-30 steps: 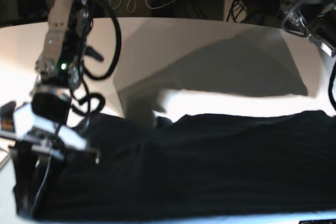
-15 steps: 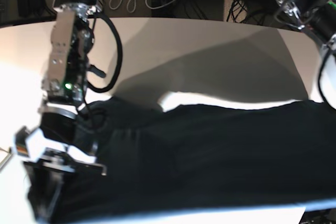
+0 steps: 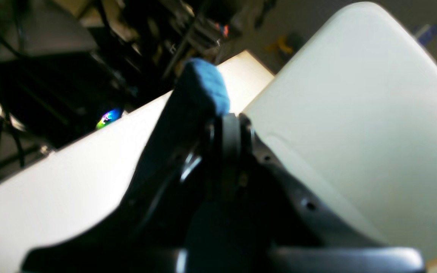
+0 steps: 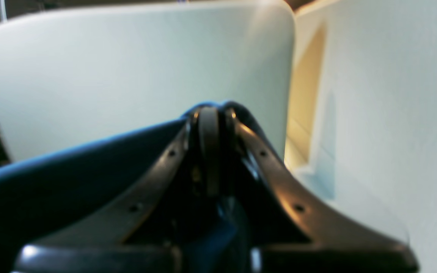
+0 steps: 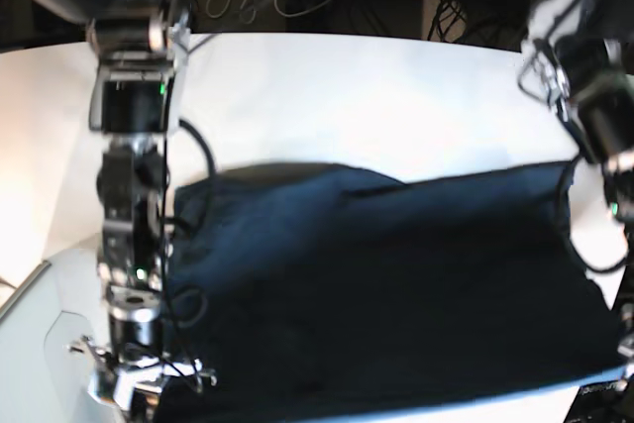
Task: Layout the t-shirt on the table in an organized manner, then fold the t-shirt properly
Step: 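Lift the shirt with both grippers and fold it over onto itself, then lower the folded shirt onto the table and open both grippers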
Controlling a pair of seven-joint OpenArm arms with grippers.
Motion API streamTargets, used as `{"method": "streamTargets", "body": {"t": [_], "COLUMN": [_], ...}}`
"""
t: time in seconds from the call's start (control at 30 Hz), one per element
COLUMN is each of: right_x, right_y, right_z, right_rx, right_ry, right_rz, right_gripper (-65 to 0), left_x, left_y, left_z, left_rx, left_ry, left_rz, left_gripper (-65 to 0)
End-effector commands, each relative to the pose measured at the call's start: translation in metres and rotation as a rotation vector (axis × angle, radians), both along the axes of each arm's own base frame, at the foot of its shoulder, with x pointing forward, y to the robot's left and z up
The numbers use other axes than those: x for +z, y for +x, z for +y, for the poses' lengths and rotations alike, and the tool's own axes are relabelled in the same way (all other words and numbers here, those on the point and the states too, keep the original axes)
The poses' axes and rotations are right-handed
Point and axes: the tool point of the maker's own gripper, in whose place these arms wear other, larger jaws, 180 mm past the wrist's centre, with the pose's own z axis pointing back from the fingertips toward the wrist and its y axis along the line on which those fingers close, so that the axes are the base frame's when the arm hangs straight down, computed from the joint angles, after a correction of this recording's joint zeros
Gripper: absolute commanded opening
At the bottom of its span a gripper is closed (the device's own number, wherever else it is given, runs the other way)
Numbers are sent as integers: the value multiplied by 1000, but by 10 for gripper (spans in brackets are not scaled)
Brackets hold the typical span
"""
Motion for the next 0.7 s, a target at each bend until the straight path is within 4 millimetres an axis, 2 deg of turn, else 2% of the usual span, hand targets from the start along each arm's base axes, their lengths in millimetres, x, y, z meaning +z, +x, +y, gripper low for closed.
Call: {"method": "streamTargets", "body": {"t": [0.0,0.13,0.23,0.27,0.37,0.47,0.6,0.67], "right_x": [29,19,6,4,-12,-19,-22,-34], "right_y": [9,34,53,58,65,65,64,59], "right_z": [-7,-21,-32,-34,-35,-44,-46,-47], "right_rx": [-11,-25,-34,-36,-35,-45,-50,-52], "right_ry": [-18,-27,-38,-36,-29,-37,-35,-34], "right_rz": [-81,-16,50,65,118,138,142,165], "right_gripper": [-650,-650,-650,-628,-508,-387,-317,-297], "left_x": [36,33,32,29,14,10,7,-9], "left_y": [12,37,62,69,77,79,79,72], "left_z": [3,-2,-19,-24,-31,-34,-35,-34], "left_rx": [1,-26,-77,-90,-106,-112,-115,-113], "left_ry": [24,-26,-38,-46,-74,-90,-93,-90], "left_rz": [-80,-53,-15,3,46,56,57,85], "left_gripper": [-650,-650,-642,-621,-497,-323,-166,-131]}}
